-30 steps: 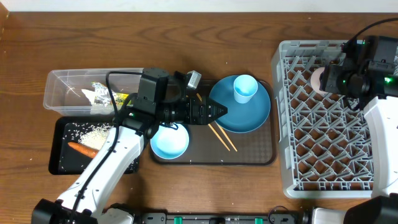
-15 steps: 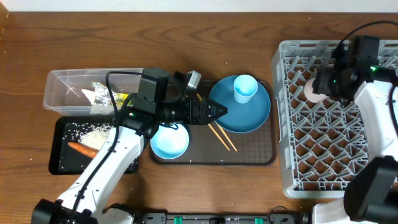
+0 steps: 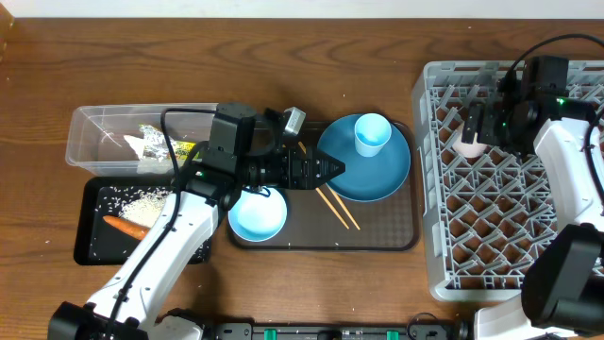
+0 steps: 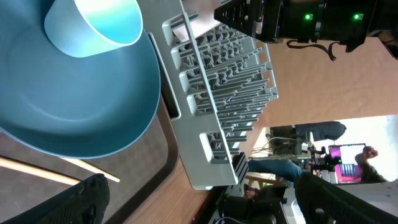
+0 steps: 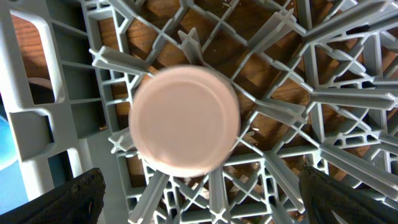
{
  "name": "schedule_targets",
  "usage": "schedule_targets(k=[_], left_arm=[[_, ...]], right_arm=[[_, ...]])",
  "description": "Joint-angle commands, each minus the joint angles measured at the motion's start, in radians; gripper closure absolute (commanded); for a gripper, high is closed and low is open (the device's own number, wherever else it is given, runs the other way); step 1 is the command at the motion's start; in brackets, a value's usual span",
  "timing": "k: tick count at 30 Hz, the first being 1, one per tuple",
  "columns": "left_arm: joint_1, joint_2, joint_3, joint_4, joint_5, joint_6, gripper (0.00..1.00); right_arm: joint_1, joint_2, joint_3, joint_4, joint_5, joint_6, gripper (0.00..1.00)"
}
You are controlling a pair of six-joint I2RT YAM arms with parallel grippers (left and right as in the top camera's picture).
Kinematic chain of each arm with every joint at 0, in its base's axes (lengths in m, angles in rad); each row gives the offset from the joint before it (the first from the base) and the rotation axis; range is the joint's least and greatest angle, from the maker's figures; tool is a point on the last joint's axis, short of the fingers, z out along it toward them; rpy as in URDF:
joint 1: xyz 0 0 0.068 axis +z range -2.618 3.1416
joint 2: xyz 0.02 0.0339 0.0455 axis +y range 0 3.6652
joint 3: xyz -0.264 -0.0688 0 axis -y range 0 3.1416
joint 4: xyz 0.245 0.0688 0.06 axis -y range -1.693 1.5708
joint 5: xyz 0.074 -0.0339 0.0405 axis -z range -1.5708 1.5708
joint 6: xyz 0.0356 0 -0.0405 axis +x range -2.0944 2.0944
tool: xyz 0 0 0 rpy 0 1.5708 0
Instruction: Sort waste into correct bins and load items into the dishwasher rack
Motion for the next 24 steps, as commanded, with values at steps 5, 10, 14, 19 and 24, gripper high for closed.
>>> schedule_targets(k=[5,10,14,19,24], left_arm=[[0.003,0.000,-0.006,-0.001,-0.005,0.017,0.02],[0.003,0.000,-0.006,-0.001,-0.006,0.017,0.02],[0.003,0.000,-0.006,-0.001,-0.006,0.017,0.02],[0.003,0.000,-0.006,-0.001,-0.006,0.017,0.02],[0.003,0.000,-0.006,0.063,-0.022,-0.038,0.02]], right_arm=[[-0.010,-0.166,0.015,-0.040,-0.089,-0.004,0.01],[-0.010,-0.319,0.015,-0.087,-0.210,-0.004,0.01],[-0.010,-0.414,0.015,-0.100,-0.258,-0.004,0.01],[-0.010,-0.475,0.015,-0.106,-0.258,-0.005,0.01],[-0.010,-0.489,0.015,-0.147,-0.257,-0.005,0.01]])
